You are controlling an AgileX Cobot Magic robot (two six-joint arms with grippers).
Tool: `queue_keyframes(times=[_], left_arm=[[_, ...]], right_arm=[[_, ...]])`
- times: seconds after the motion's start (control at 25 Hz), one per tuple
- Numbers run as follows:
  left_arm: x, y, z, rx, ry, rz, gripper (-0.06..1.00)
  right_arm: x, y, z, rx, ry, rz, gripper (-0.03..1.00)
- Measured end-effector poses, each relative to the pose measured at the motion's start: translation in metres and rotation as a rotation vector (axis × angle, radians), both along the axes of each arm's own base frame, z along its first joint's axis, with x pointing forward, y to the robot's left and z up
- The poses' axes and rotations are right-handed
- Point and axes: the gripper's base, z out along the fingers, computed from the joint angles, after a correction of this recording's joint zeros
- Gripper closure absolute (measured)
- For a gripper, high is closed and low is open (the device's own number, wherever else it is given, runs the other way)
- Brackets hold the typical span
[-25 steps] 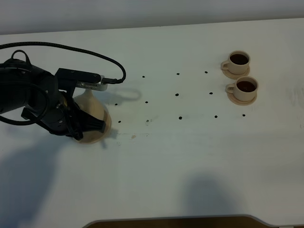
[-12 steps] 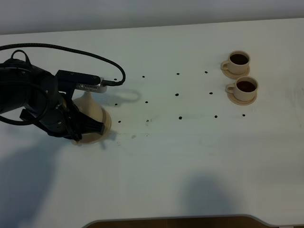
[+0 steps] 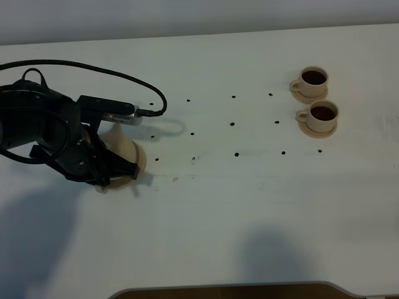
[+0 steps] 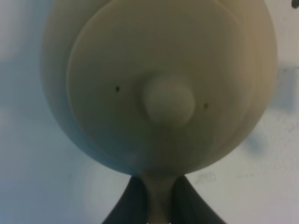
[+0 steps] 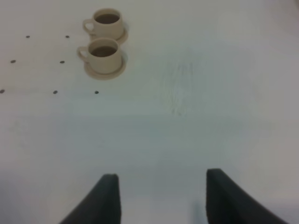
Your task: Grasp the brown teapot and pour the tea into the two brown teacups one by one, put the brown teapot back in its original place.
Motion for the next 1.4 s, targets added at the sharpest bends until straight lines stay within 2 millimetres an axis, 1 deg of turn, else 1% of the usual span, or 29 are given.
queue_keyframes(times=[0.68, 0.8, 1.04, 1.16, 1.24, 1.4], left_arm=[[0.000, 0.000, -0.003, 0.003, 0.010, 0.002, 0.81], [0.001, 0.000, -0.003, 0.002, 0.007, 0.002, 0.76], [-0.001, 0.000, -0.003, 0.010, 0.025, 0.006, 0.59], [-0.003, 0.002, 0.005, 0.029, 0.062, 0.018, 0.56], [-0.008, 0.004, 0.015, 0.043, 0.079, 0.012, 0.55], [-0.025, 0.012, 0.044, 0.070, 0.121, -0.006, 0.55]], right_arm=[[0.000, 0.000, 0.000, 0.000, 0.000, 0.000, 0.55], [0.000, 0.000, 0.000, 0.000, 0.000, 0.000, 0.55], [0.000, 0.000, 0.000, 0.000, 0.000, 0.000, 0.55], [0.000, 0.000, 0.000, 0.000, 0.000, 0.000, 0.55], [0.000, 0.000, 0.000, 0.000, 0.000, 0.000, 0.55], [0.000, 0.000, 0.000, 0.000, 0.000, 0.000, 0.55]])
